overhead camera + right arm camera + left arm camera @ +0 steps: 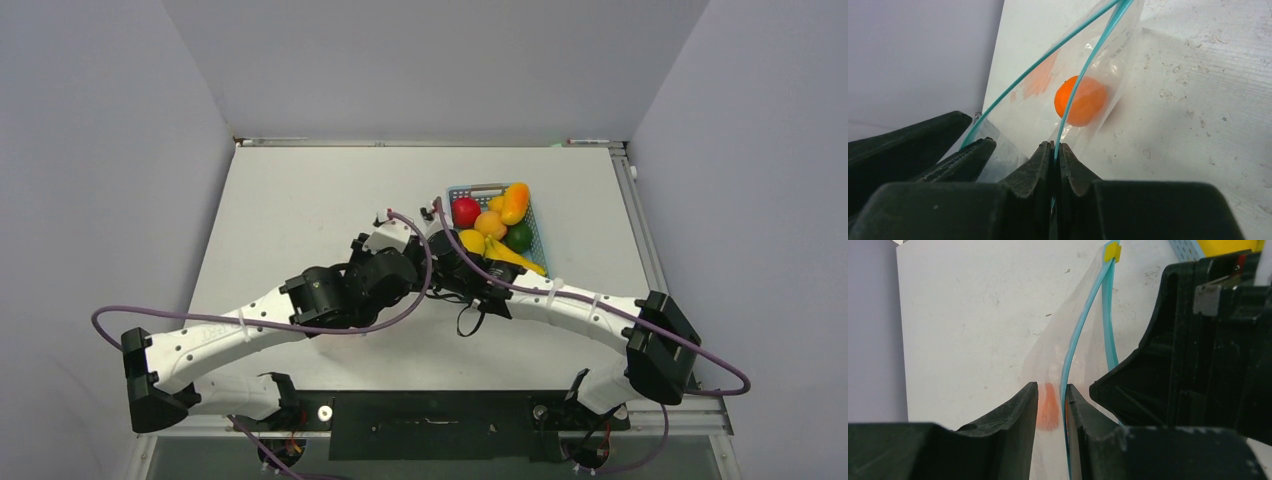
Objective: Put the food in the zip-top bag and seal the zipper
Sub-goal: Adjust the zipper food storage bag at the center of the board.
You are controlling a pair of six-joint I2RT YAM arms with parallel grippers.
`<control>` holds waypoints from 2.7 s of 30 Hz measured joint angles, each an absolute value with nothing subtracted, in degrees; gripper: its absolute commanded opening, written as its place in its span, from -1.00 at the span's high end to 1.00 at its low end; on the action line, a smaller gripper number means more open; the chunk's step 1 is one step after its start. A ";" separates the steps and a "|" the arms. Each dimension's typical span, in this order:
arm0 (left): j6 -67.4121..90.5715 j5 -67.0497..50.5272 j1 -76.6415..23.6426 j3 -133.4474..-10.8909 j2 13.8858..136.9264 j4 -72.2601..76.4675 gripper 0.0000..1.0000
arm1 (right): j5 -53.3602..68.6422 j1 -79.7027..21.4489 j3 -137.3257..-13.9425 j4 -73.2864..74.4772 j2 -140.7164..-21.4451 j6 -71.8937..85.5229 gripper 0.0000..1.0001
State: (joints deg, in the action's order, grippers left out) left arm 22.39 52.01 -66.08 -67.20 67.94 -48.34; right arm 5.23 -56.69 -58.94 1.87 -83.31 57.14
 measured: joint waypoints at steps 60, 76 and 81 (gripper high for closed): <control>20.05 52.69 -56.62 -77.73 73.41 -65.14 1.00 | -6.07 -58.59 -51.42 9.21 -81.89 47.33 0.89; 17.37 52.01 -55.00 -73.23 73.28 -58.22 1.00 | -7.92 -57.39 -52.40 -0.05 -89.91 46.15 0.89; 16.82 51.86 -55.00 -69.73 72.90 -53.71 1.00 | -8.58 -55.88 -52.40 -0.34 -89.91 44.93 0.66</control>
State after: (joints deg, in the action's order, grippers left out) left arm 16.82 51.86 -55.00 -69.73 72.90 -53.71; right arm -8.58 -55.88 -52.40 -0.34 -89.91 44.93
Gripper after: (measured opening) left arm 0.004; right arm 0.076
